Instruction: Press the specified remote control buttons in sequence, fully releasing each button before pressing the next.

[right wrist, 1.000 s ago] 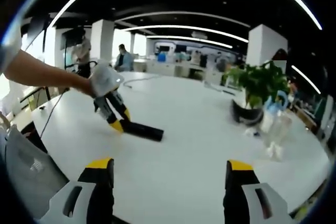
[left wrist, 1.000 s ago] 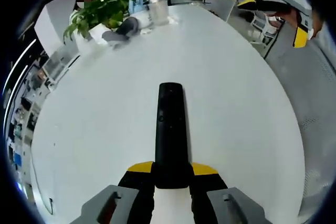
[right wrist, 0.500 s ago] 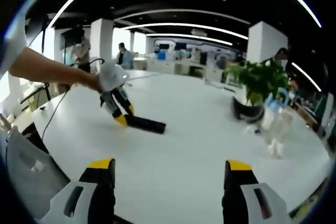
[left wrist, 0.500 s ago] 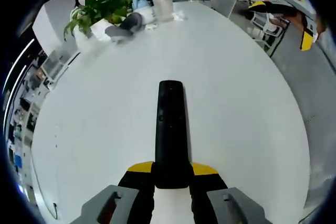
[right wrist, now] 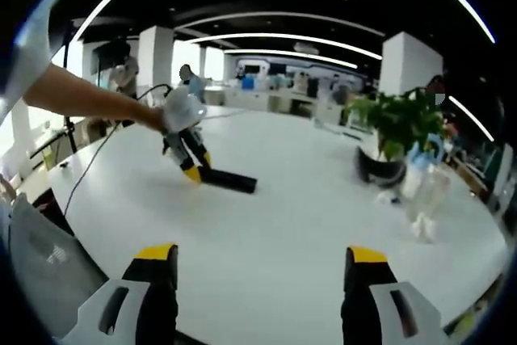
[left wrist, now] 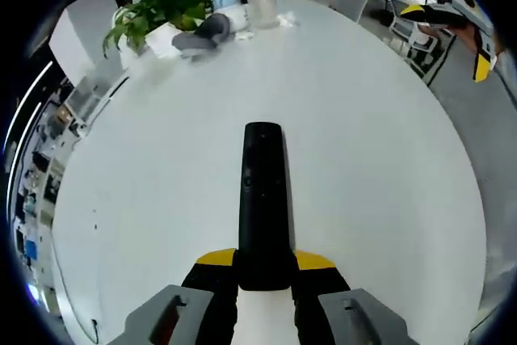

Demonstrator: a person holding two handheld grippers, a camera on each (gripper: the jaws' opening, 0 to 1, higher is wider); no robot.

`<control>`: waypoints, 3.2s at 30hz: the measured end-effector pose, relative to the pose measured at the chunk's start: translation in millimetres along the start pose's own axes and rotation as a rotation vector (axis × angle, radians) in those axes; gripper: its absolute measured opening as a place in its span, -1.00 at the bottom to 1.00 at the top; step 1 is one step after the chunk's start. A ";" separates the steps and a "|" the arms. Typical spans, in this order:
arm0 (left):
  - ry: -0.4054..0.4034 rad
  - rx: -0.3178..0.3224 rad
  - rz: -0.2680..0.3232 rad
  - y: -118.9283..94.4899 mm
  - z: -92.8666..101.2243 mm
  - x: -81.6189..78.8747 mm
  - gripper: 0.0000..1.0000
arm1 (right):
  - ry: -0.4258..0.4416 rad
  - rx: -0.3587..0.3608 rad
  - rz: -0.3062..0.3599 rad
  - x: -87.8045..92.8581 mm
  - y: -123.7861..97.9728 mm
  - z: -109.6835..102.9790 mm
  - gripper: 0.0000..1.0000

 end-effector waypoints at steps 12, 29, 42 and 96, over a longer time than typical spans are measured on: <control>0.017 -0.005 -0.030 2.1 -26.6 -0.1 -0.52 | -0.005 0.011 -0.011 1.2 0.5 1.1 0.66; 0.030 -0.006 -0.067 4.6 -59.8 2.2 -0.52 | -0.010 0.015 -0.028 2.7 1.6 1.0 0.64; -0.019 0.004 -0.045 2.5 -62.4 2.7 -0.50 | -0.016 0.013 -0.038 3.7 1.6 0.0 0.63; -0.603 -0.584 0.523 -84.9 42.9 -9.4 1.00 | 0.002 0.061 0.173 -17.1 -10.2 6.7 0.98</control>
Point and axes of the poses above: the point that each gripper's makers call its tool centre point, and the gripper's own axes: y roughly forward along the fingers, z roughly to its right, x roughly out of its underside, the point moved 8 cm from there along -y, roughly backward along the fingers, and after that the axes turned 9 degrees about z, right-handed, at the moved point
